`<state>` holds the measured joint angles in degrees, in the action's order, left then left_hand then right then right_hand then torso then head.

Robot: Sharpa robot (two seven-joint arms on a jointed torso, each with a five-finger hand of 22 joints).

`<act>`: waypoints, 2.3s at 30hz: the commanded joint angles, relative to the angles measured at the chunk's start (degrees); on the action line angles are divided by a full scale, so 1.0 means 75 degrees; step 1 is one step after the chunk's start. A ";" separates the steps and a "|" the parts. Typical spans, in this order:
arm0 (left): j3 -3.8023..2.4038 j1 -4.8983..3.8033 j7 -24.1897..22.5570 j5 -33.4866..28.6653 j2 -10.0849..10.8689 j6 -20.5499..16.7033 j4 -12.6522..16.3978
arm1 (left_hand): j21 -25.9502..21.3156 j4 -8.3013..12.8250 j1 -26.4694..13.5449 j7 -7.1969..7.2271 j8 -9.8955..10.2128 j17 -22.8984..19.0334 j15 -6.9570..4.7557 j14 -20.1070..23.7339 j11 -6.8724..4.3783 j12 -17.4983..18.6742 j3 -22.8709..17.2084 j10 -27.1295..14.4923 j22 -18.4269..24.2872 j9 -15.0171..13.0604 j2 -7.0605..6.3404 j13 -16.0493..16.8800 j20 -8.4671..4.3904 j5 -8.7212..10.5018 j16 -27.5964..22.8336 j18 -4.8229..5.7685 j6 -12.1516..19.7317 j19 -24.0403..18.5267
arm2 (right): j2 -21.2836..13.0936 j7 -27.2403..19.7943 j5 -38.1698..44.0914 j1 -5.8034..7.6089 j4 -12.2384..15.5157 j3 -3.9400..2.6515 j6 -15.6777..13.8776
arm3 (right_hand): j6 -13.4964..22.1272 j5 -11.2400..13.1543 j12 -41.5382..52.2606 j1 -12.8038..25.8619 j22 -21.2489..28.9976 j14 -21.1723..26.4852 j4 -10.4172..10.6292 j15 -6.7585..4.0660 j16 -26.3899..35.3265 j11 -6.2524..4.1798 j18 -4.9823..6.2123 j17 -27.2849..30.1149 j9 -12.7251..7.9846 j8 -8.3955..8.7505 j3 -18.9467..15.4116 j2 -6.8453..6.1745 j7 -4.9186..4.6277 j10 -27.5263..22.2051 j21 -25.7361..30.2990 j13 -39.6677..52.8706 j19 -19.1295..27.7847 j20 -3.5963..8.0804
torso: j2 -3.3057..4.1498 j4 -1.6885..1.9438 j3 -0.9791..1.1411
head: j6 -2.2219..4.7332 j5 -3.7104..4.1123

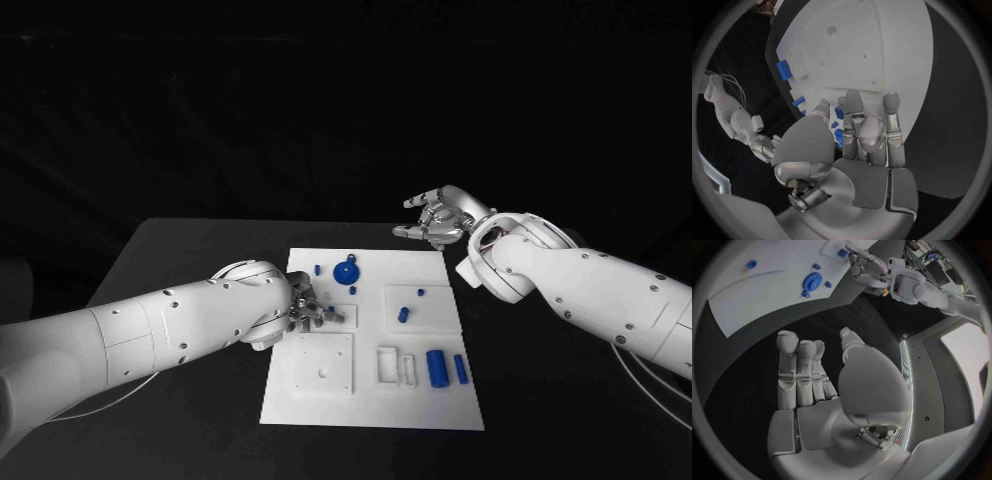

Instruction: Assemble the parts on the task board

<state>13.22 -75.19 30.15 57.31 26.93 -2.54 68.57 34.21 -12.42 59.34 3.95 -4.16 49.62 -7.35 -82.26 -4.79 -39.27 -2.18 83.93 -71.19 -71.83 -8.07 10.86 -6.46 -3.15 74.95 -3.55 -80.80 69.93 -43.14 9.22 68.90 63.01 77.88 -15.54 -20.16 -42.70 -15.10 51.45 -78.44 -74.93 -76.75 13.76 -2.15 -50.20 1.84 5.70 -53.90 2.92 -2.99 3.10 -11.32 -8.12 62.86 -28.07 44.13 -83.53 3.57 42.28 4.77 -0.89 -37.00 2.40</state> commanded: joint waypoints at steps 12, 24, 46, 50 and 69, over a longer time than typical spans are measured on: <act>-0.0476 -0.0046 -0.0364 -0.1148 0.0252 0.0197 0.0203 | -0.0165 -0.0431 0.0244 -0.0089 0.0020 -0.0234 -0.0043 0.0075 -0.0012 0.0208 0.0403 0.0379 -0.0066 0.0065 -0.0083 -0.0070 -0.0140 0.0017 -0.0203 0.0207 0.0194 0.0024 | 0.0044 -0.0078 -0.0021 -0.0074 0.0037 -0.0005 -0.0003 | -0.0003 -0.0036 0.0029 0.0025 -0.0411 0.0003 0.0036 -0.0034 -0.0006 -0.0019 0.0126 0.0018 0.0011 0.0000 0.0019 0.0008 0.0011 0.0020 0.0031 -0.0014 -0.0060 -0.0011 | -0.0030 -0.0005 0.0000 | 0.0179 -0.0097; -0.0826 -0.0513 -0.0867 -0.2224 0.0370 0.0561 -0.0601 | -0.0922 0.1566 0.1151 -0.0678 0.0032 -0.2257 0.0147 0.0830 0.0246 0.1709 0.0732 -0.0022 0.0153 0.5101 0.1622 -0.0080 -0.0120 -0.1801 -0.1348 0.0376 0.1889 -0.0181 | 0.0015 -0.0073 -0.0027 -0.0084 0.0004 -0.0006 -0.0044 | -0.0017 -0.0026 0.0028 0.0040 -0.0414 -0.0007 -0.0008 -0.0036 0.0002 -0.0024 0.0124 0.0026 0.0011 0.0000 0.0081 0.0050 0.0013 0.0029 0.0039 -0.0020 -0.0072 -0.0009 | 0.0011 -0.0018 0.0015 | 0.0311 -0.0070; -0.0815 -0.0791 -0.1757 -0.1244 -0.0915 0.1752 -0.3604 | -0.1507 0.1322 0.0651 -0.0663 -0.3231 -0.2915 0.0260 0.1535 0.0291 0.0995 0.1340 -0.0784 -0.0162 0.4552 0.1490 0.0364 -0.0006 -0.2487 -0.0419 0.0451 0.3595 -0.0355 | 0.0086 -0.0061 -0.0024 -0.0083 0.0023 -0.0018 -0.0072 | -0.0032 -0.0062 0.0033 0.0080 -0.0427 -0.0027 -0.0063 -0.0040 0.0001 -0.0030 0.0119 0.0031 0.0012 -0.0001 0.0130 0.0060 0.0015 0.0054 -0.0002 -0.0026 -0.0095 -0.0005 | 0.0219 -0.0109 0.0041 | 0.0500 -0.0127; -0.0787 -0.0767 -0.1836 -0.0985 -0.1079 0.1879 -0.3880 | -0.1630 0.1208 0.0629 -0.0691 -0.3290 -0.3142 0.0270 0.1575 0.0306 0.0928 0.1273 -0.0845 -0.0315 0.4567 0.1407 0.0347 0.0006 -0.2456 -0.0307 0.0439 0.3685 -0.0312 | 0.0113 -0.0059 -0.0016 -0.0083 0.0033 -0.0038 -0.0081 | -0.0032 -0.0062 0.0033 0.0080 -0.0427 -0.0027 -0.0063 -0.0040 0.0001 -0.0030 0.0119 0.0031 0.0012 -0.0001 0.0130 0.0060 0.0015 0.0054 -0.0002 -0.0026 -0.0095 -0.0005 | 0.0264 -0.0130 0.0047 | 0.0532 -0.0129; -0.0670 -0.0519 -0.2124 -0.0569 -0.1441 0.2014 -0.4478 | -0.1922 0.0844 0.0174 -0.0685 -0.3146 -0.3421 0.0291 0.1647 0.0339 0.0948 0.0906 -0.0838 -0.0598 0.4269 0.0840 0.0281 0.0036 -0.1338 -0.0184 0.0429 0.3483 -0.0215 | 0.0157 -0.0034 0.0024 -0.0077 0.0114 -0.0265 -0.0102 | -0.0028 -0.0080 0.0028 0.0082 -0.0427 -0.0026 -0.0064 -0.0039 0.0003 -0.0031 0.0119 0.0030 0.0012 -0.0001 0.0114 0.0052 0.0016 0.0054 -0.0001 -0.0028 -0.0094 -0.0007 | 0.0468 -0.0193 0.0040 | 0.0613 -0.0092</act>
<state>8.19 -79.10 15.95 51.85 16.31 11.92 35.04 19.99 -6.09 60.52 -1.20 -27.88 23.99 -5.22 -70.10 -2.43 -32.44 4.82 77.69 -74.95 -39.76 -1.32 13.02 -6.15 -13.29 73.22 -0.87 -54.15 67.99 -41.97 9.22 68.67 62.43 78.59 -17.47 -20.78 -42.70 -15.36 51.45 -78.12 -74.91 -76.75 13.43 -2.15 -50.20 1.63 5.70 -53.72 2.92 -2.99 3.75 -11.01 -8.12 63.07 -27.85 44.00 -83.53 3.57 45.57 3.37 -0.55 -32.40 1.65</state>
